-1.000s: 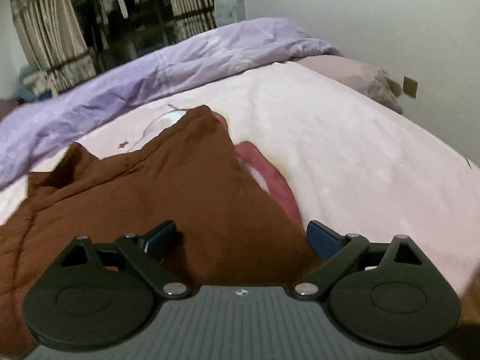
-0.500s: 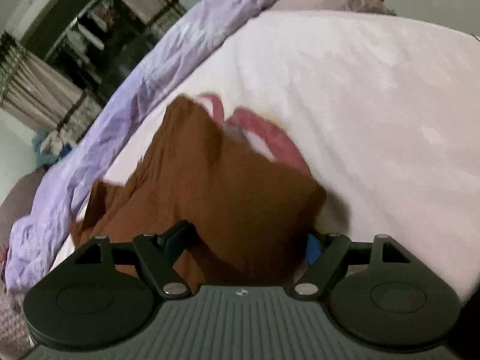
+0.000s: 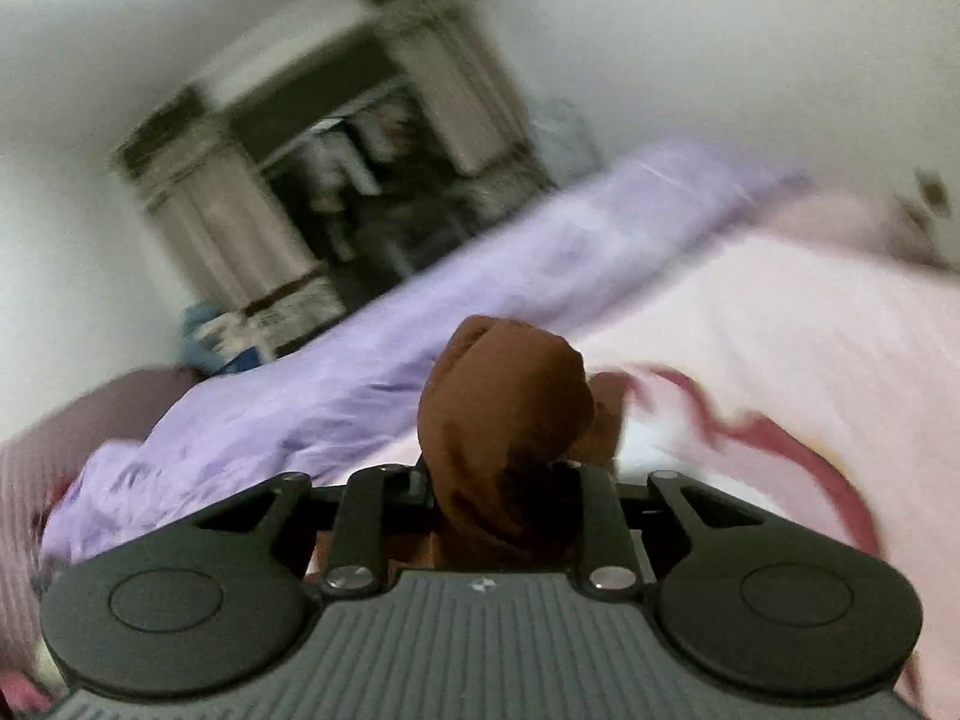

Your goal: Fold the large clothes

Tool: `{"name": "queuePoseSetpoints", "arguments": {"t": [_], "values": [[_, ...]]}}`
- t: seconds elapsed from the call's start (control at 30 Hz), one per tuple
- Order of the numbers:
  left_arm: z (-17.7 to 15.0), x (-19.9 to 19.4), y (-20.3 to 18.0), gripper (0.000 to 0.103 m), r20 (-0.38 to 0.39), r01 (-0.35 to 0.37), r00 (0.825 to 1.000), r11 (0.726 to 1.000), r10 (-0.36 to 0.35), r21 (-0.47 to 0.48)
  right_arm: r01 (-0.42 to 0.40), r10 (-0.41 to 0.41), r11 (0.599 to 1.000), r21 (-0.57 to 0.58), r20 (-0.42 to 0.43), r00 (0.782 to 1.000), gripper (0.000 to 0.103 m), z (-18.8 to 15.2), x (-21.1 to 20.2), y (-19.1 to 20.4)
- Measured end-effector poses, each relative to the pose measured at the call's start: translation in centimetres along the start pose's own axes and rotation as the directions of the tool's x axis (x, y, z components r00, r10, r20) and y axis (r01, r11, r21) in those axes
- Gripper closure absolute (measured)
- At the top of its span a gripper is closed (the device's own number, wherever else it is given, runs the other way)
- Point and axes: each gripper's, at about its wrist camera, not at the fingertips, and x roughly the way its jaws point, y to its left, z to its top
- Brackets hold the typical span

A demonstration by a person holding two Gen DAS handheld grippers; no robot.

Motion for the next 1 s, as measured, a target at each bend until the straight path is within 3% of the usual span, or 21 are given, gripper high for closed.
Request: {"name": "queuePoseSetpoints", "arguments": {"t": [0.1,0.2,0.27,0.37,0.53,0.63,0.77,0.83,1.0], "values": [[0.1,0.1,2.0,0.0,-0.011,-0.022,1.0,1.0,0.022,0.008,-0.07,0.073,0.995,-0.074,0.048,0.996,0.078,-0.2,0.2,7.2],[0.3,-0.2,4.3,0.0,-0.007,-0.065,0.998,0.998,0.065,0.005,-0.178,0.191,0.964,-0.196,0.052,0.98,0.079,-1.8,0.2,14.7],[-0.2,-0.4,6.2,0.0,-0.011,-0.071,0.997,0.997,0.07,-0.04,-0.256,0.271,0.933,-0.251,0.027,0.962,0.079,-3.4,0.6,18.9],[-1.5,-0.2,7.3,0.0,-0.039,-0.1,0.994,0.992,0.098,-0.074,-0.328,0.329,0.906,-0.266,-0.044,0.943,0.079,-6.2,1.8,22.6],[-4.6,0.8,7.5,0.0,-0.105,-0.015,0.995,0.993,0.003,-0.113,-0.322,0.263,0.907,-0.272,-0.233,0.936,0.079,-13.2,4.8,23.0],[-6.0,1.8,7.8,0.0,-0.14,0.017,0.989,0.986,-0.04,-0.163,-0.325,0.235,0.901,-0.287,-0.308,0.922,0.079,-16.5,4.0,22.4],[-7.3,3.0,7.1,0.0,-0.175,0.043,0.981,0.979,-0.078,-0.197,-0.34,0.205,0.863,-0.373,-0.356,0.912,0.079,-20.1,1.8,23.2],[-7.7,3.6,6.5,0.0,-0.198,0.032,0.977,0.98,-0.072,-0.198,-0.327,0.191,0.845,-0.422,-0.333,0.923,0.079,-21.1,1.6,23.9],[-8.7,4.4,6.8,0.0,-0.207,0.062,0.97,0.957,-0.124,-0.282,-0.332,0.195,0.847,-0.416,-0.338,0.921,0.079,-21.0,2.0,24.0]]}}
